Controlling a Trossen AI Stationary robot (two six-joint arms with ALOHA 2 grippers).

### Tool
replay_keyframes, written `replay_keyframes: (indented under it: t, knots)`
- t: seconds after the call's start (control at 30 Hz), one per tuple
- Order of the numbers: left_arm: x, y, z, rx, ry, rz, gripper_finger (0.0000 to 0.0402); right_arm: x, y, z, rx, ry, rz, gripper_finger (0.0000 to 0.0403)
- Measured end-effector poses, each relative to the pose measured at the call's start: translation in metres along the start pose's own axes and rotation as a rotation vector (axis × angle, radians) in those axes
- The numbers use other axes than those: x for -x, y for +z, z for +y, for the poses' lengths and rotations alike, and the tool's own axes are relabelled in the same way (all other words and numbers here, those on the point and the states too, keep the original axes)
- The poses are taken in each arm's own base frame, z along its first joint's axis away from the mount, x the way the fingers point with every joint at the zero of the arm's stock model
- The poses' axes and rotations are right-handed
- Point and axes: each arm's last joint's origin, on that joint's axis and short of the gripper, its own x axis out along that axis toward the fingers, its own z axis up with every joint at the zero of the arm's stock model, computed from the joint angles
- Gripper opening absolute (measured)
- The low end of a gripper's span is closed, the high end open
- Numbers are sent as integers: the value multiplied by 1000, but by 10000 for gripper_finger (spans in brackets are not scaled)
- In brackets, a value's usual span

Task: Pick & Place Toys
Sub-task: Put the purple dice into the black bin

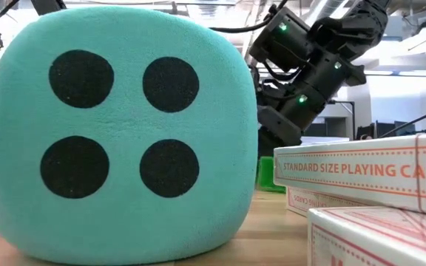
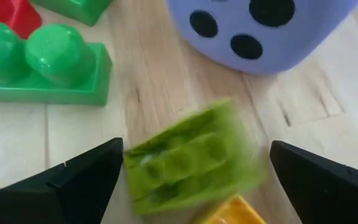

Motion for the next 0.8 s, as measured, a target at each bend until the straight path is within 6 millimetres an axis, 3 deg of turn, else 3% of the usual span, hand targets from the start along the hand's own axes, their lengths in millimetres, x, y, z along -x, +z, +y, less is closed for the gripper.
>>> replay_keyframes:
  t: [0.47, 0.8]
  knots:
    - [1, -5, -21, 22, -139, 34, 0, -5, 10, -18, -77, -82, -76, 400]
    - [1, -6, -21, 29, -133, 33, 0, -3, 18, -12, -80, 23, -146, 400]
